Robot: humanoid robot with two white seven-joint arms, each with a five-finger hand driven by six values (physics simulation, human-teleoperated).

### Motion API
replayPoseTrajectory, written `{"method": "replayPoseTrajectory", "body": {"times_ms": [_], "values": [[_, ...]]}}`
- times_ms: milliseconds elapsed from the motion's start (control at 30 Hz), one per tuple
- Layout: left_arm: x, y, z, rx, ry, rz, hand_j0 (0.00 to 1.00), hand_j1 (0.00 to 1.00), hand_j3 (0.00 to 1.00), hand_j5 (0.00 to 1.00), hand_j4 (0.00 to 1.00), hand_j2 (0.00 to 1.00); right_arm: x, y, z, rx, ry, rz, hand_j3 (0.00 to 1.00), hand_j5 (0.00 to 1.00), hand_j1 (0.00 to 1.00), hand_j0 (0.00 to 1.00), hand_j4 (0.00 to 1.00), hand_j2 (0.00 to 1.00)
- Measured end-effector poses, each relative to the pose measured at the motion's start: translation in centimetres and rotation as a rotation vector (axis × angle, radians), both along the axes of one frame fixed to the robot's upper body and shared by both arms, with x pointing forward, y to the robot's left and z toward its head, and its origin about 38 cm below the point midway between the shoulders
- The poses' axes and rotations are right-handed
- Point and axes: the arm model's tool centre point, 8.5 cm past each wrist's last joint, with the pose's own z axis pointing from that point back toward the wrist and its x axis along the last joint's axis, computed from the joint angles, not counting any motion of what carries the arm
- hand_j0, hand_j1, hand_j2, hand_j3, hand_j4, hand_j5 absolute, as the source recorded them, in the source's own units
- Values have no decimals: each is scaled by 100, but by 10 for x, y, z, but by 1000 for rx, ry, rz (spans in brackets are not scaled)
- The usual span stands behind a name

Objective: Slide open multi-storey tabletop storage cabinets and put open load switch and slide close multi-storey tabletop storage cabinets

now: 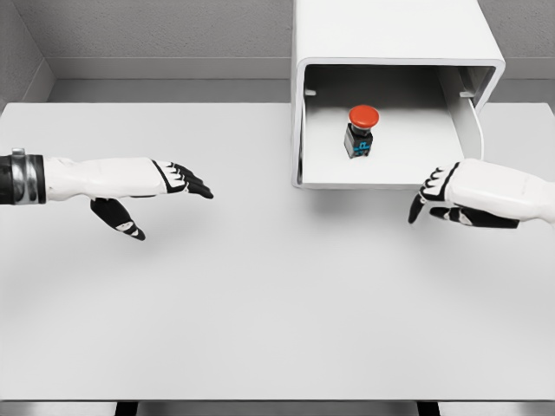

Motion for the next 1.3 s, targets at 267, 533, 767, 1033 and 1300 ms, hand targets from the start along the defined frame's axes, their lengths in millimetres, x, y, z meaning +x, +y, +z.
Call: {"method": "replayPoseTrajectory", "body": {"times_ms": [267,533,767,1033,1300], "values": [[0,0,-1,1,2,-1,100,100,100,100,100,100,8,11,-4,91,48,-8,51,51,51,51,51,51],[-1,0,-3,2,7,-1,100,100,100,100,100,100,25,-5,2,13,-18,-51,53,53,53,53,53,53],[-1,0,-3,2,7,-1,100,100,100,100,100,100,26,-8,0,0,-20,-57,60,60,60,60,60,60],[-2,0,-4,2,8,-2,100,100,100,100,100,100,23,1,-6,-10,-5,-28,100,100,100,100,100,100],[-4,5,-14,8,34,14,100,100,100,100,100,100,20,9,-8,-13,-2,-4,100,100,100,100,100,100]]}}
